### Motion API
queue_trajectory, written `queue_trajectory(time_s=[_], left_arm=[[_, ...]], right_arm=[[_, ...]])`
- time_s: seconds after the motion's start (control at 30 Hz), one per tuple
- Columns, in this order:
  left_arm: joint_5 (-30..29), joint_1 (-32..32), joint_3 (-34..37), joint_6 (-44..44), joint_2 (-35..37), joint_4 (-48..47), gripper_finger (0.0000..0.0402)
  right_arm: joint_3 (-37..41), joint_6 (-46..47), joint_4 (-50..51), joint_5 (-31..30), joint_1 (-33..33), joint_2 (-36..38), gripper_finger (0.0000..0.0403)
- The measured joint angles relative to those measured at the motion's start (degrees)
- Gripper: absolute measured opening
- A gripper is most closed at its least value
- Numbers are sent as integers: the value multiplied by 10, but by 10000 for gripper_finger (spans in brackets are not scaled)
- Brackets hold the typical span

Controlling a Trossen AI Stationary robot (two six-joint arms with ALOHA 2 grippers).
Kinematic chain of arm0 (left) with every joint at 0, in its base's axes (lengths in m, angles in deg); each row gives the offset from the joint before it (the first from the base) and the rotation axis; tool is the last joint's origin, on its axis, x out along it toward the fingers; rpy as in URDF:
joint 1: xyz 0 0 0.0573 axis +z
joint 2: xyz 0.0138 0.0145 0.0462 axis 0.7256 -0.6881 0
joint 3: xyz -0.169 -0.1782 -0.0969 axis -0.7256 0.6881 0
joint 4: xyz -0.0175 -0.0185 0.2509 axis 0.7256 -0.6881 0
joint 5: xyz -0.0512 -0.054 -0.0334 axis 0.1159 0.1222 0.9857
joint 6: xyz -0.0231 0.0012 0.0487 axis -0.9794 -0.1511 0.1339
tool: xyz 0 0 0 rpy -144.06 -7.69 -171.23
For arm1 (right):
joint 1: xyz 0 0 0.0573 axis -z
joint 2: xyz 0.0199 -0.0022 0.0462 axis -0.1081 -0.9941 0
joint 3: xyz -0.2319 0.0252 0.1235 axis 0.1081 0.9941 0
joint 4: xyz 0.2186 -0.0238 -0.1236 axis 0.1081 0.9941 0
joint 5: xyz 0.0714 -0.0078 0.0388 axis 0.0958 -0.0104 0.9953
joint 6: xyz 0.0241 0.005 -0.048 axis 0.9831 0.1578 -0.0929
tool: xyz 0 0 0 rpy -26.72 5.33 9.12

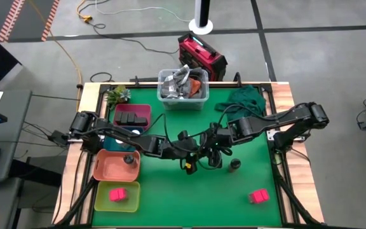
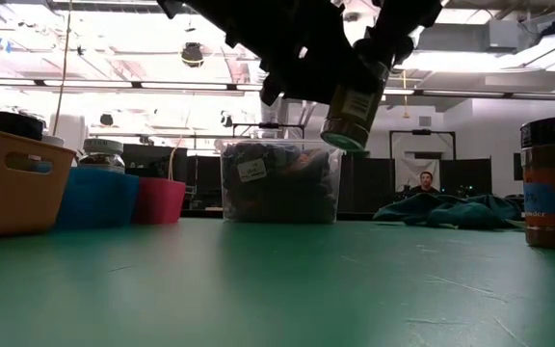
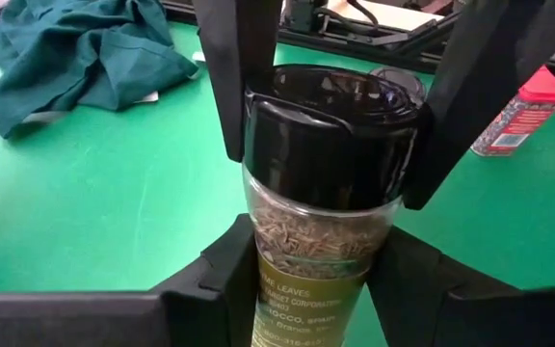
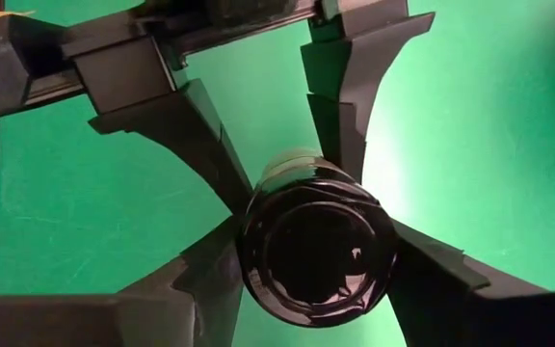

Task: Sort spices by type
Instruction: Put the top black seasoning bottle into the orange bin

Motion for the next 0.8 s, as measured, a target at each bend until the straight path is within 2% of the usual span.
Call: queue_trajectory(time_s=[0.53,0.8], left_arm=[[-3,0,0,-30,19,-29,161],[-6,-3,0,-40,55,-108,162]], right_arm=[[0,4,-8,29,10,24,317],[0,0,19,27,24,63,358]])
